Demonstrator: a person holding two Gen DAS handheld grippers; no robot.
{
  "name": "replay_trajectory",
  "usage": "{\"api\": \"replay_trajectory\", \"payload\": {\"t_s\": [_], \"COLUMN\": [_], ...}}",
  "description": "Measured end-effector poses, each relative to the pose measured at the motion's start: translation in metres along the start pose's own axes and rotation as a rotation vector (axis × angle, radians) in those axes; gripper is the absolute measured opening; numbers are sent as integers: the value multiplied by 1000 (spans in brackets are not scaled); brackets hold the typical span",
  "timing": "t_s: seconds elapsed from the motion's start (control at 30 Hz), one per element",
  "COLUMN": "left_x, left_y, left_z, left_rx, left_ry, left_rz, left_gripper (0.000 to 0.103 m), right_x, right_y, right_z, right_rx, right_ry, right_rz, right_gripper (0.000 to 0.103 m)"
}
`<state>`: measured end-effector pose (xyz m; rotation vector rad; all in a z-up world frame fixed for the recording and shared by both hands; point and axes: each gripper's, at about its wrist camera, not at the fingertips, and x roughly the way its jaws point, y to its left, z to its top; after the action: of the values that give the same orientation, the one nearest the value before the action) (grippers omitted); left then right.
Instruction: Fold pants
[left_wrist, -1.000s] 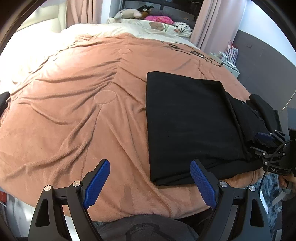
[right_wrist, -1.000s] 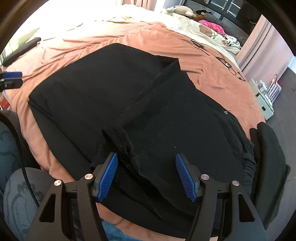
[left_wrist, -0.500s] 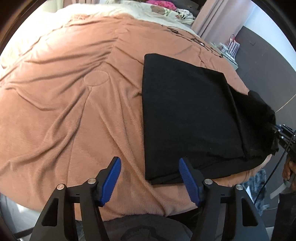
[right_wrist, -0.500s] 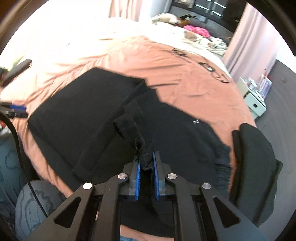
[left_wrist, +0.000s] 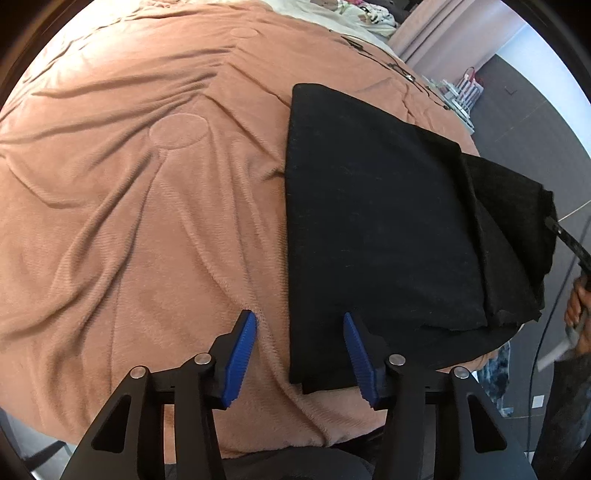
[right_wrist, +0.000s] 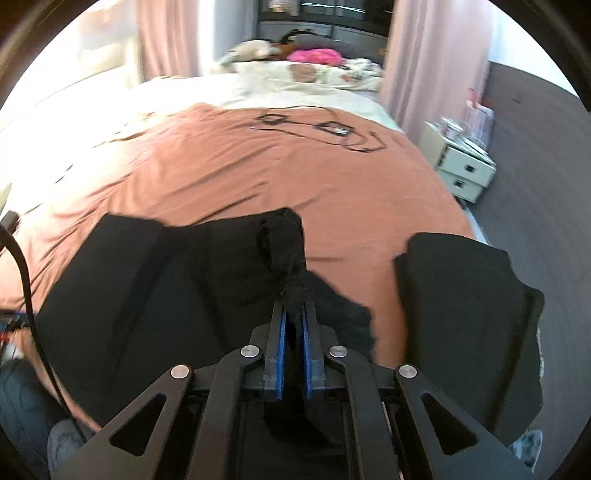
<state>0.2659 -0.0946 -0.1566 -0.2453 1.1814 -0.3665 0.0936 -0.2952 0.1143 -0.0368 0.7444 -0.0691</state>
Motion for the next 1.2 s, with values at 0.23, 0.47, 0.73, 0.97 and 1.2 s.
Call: {"api": "replay_trajectory", "payload": {"t_s": [0.23,0.47,0.73,0.97,1.2], "left_x": [1,0,1,2,1], "left_y": [0,-3,-6,-2,1], "left_z": [-2,-4,-4,-4,-5], "left_rx": [-3,9,9,-7,-21], "left_ry": [-5,-14,-13,-12,-13], "left_rz": [-3,20,30,17,15], "left_gripper": [45,45,44,43,43], "right_x": [29,28,1,-10,-24], "right_y": [-23,1,37,81,92], "right_z": [2,2,-20,-45,-60], "right_rx": [116,120,55,-44,-109], "right_ry": [51,64,54,70,70], "right_rz": [-94,-107,10,159,247], "right_gripper": [13,44,44,50,61]}}
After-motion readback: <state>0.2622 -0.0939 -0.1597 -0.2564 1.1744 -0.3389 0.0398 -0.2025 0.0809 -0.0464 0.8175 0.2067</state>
